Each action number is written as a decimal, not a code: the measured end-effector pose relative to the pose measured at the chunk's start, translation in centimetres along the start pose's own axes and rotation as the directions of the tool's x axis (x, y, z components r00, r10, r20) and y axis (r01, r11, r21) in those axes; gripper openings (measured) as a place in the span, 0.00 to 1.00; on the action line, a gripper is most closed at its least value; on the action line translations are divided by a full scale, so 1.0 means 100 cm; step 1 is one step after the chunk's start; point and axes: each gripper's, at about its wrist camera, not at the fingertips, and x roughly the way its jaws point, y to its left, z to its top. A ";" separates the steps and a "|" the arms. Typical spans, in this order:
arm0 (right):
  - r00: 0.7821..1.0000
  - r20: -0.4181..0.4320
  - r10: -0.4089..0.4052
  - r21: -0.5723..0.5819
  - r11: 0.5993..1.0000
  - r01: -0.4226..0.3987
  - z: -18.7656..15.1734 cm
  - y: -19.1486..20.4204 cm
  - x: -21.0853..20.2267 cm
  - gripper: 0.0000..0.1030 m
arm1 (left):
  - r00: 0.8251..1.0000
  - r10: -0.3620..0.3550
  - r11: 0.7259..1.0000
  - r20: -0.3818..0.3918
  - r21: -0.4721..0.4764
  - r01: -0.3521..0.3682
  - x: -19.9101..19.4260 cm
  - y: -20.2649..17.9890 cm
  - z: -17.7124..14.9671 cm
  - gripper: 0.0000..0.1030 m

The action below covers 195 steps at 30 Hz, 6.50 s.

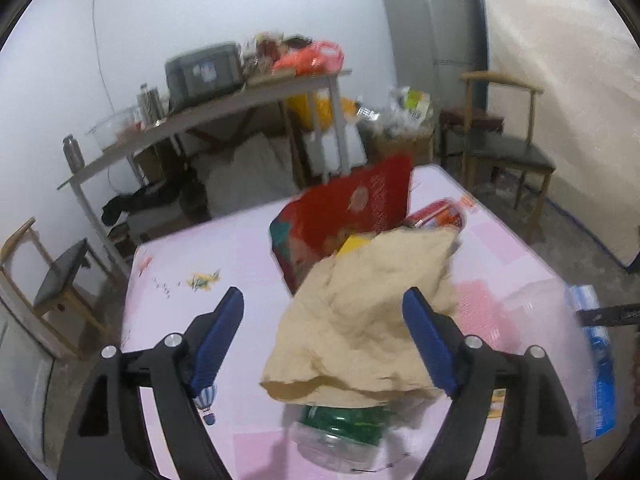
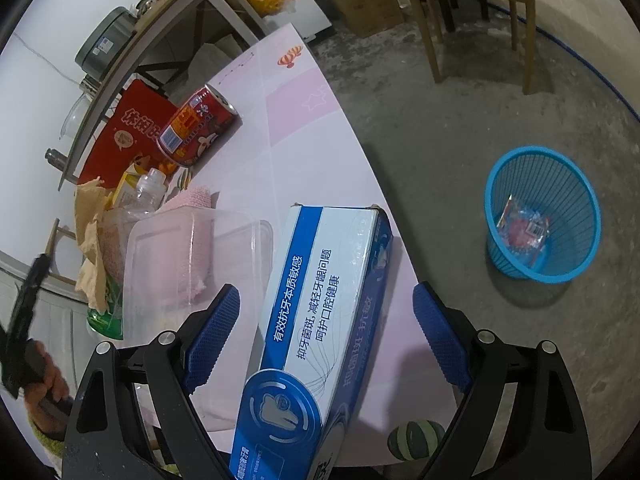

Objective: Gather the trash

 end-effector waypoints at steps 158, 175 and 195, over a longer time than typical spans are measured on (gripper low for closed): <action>0.991 0.131 0.018 0.643 0.760 -0.099 0.031 -0.258 -0.015 0.50 | 0.552 -0.646 0.700 -0.528 -0.119 0.704 0.168 -0.414 0.062 0.90; 0.987 0.105 -0.121 0.728 0.685 0.007 -0.013 -0.315 0.004 0.73 | 0.512 -0.711 0.676 -0.482 -0.267 0.687 0.174 -0.383 0.049 0.92; 0.988 0.143 -0.057 0.409 0.913 -0.007 0.062 -0.223 -0.010 0.77 | 0.770 -0.626 0.779 -0.123 -0.151 0.609 0.048 -0.154 0.076 0.92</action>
